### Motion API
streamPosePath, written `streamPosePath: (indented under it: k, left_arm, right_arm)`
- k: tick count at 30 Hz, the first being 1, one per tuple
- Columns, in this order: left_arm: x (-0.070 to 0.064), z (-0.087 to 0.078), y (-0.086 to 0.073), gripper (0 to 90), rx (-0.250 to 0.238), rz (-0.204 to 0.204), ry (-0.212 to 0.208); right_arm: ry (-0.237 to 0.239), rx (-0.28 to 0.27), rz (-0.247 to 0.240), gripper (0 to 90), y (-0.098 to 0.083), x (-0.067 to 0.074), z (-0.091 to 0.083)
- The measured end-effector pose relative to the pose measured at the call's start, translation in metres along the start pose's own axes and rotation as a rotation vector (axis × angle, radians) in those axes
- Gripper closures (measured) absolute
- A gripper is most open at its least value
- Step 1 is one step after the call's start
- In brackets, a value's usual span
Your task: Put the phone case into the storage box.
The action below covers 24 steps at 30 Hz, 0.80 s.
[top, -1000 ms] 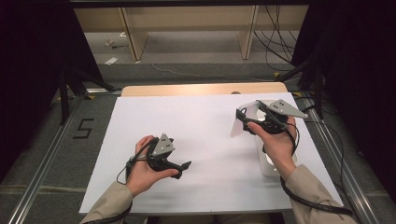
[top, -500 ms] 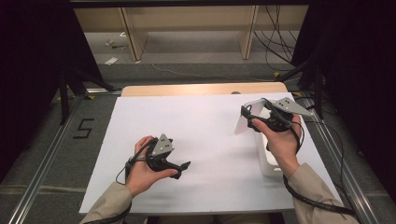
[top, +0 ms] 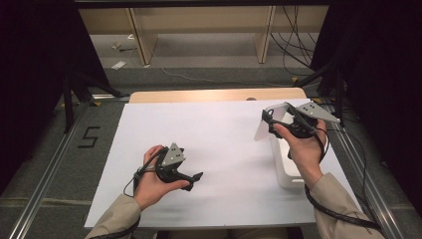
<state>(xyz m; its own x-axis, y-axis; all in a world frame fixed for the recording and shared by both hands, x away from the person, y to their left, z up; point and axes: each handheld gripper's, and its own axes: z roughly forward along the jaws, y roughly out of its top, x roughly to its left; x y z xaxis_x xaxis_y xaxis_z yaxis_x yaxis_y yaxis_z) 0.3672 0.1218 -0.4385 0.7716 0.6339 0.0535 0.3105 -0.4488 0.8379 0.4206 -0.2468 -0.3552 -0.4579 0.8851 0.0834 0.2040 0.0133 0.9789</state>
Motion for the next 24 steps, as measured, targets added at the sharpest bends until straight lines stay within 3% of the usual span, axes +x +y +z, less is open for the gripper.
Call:
streamPosePath:
  k: [24]
  left_arm:
    - [0.000,0.000,0.000,0.0,-0.005,-0.001,0.003]
  right_arm:
    - [-0.053,-0.021,0.018,18.1,0.007,-0.016,-0.007]
